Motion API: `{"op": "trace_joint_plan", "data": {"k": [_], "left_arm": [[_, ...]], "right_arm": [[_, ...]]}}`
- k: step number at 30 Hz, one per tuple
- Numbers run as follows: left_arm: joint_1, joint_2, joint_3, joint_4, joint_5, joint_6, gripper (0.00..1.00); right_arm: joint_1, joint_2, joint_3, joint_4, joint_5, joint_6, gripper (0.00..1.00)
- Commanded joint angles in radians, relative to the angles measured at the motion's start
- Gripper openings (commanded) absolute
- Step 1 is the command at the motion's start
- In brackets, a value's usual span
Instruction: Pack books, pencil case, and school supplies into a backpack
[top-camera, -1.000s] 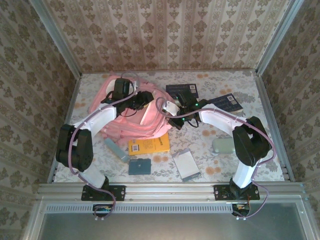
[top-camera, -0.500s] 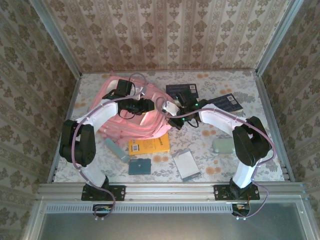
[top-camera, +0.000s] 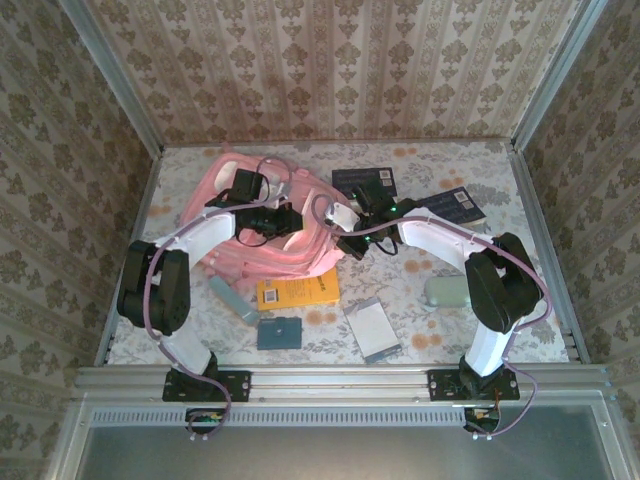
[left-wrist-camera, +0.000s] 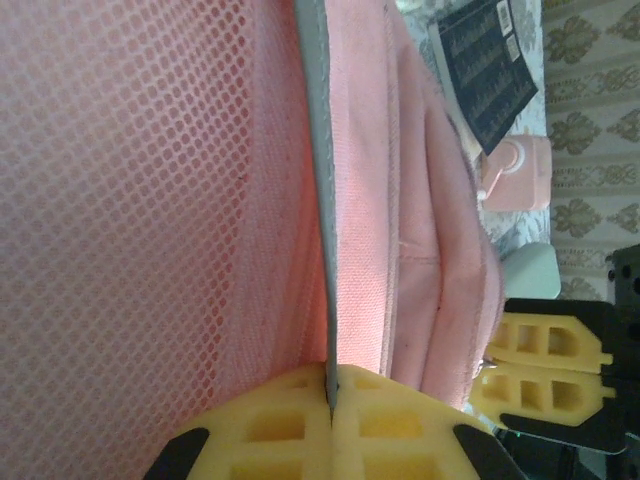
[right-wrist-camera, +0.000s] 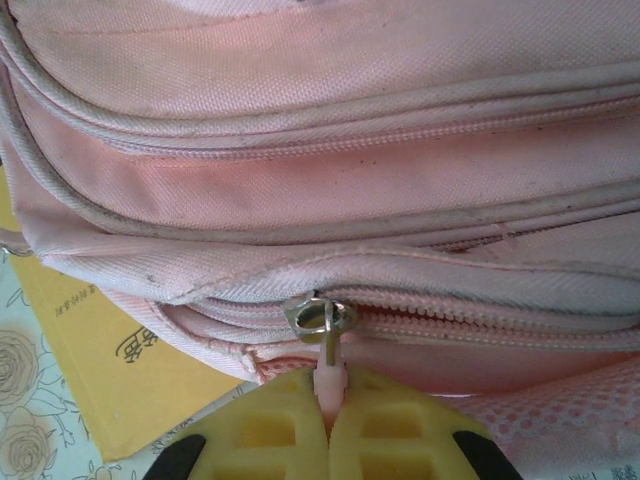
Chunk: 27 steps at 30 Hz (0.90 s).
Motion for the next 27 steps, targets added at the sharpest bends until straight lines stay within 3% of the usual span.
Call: {"op": "trace_joint_plan", "data": {"k": [1,11,27], "left_arm": [[0.016,-0.056,0.003,0.123,-0.015,-0.066,0.0],[0.091,-0.12,-0.029,0.3,-0.039,-0.257,0.0],[0.108,-0.119,-0.011,0.396,-0.078,-0.415,0.0]], "right_arm": [[0.014,-0.021,0.01,0.029,0.032,0.002,0.0],[0.021,-0.063,-0.031,0.037,0.173,0.035,0.0],[0.114,-0.058,-0.013,0.0,0.212,0.057,0.0]]}}
